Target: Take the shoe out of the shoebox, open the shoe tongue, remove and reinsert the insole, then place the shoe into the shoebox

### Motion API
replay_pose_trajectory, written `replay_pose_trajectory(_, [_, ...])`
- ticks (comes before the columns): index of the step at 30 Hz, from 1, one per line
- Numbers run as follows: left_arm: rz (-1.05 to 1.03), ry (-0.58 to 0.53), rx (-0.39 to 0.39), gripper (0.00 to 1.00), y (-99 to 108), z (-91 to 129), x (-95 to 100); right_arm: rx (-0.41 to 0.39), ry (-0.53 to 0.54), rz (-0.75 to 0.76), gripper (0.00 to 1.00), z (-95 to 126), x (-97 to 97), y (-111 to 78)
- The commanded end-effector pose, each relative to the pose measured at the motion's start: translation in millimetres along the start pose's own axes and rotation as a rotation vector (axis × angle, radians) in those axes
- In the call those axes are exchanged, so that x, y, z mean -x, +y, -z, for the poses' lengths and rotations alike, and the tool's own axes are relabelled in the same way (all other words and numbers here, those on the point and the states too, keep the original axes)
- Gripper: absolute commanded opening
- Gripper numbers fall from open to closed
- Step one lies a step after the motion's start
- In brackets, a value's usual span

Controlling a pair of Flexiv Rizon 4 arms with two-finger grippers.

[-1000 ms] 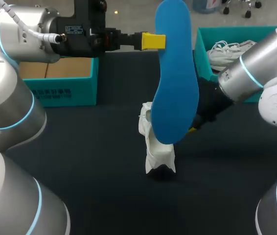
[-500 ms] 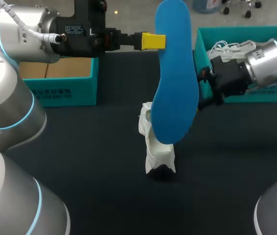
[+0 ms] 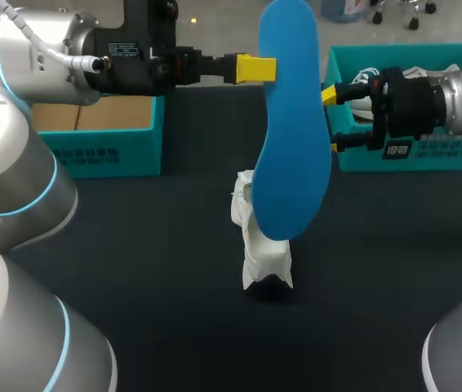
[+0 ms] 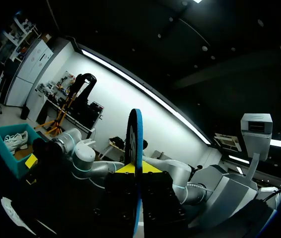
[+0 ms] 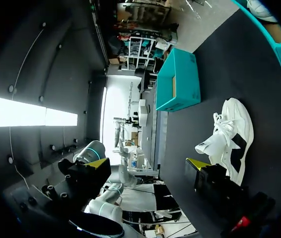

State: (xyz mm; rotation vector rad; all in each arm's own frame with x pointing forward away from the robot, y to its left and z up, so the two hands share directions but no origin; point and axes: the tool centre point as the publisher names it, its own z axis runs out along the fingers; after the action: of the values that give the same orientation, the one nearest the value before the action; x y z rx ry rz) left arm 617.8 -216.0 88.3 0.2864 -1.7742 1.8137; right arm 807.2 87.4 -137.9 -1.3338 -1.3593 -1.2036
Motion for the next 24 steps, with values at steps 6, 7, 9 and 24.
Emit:
replay_pose_trajectory(6, [0.000, 0.001, 0.001, 0.00, -1, -1, 0.4, 0.035, 0.016, -0.053, 1.00, 1, -4.9, -4.1])
replay_pose_trajectory(7, [0.000, 0.001, 0.001, 0.00, -1, -1, 0.4, 0.035, 0.016, -0.053, 1.00, 1, -4.9, -4.1])
replay_pose_trajectory(9, [0.000, 0.001, 0.001, 0.00, -1, -1, 0.4, 0.035, 0.016, -0.053, 1.00, 1, -4.9, -4.1])
replay_pose_trajectory(24, [-0.356, -0.108, 0.134, 0.00, 1, 21, 26.6, 0.035, 0.016, -0.053, 1.00, 1, -4.9, -4.1])
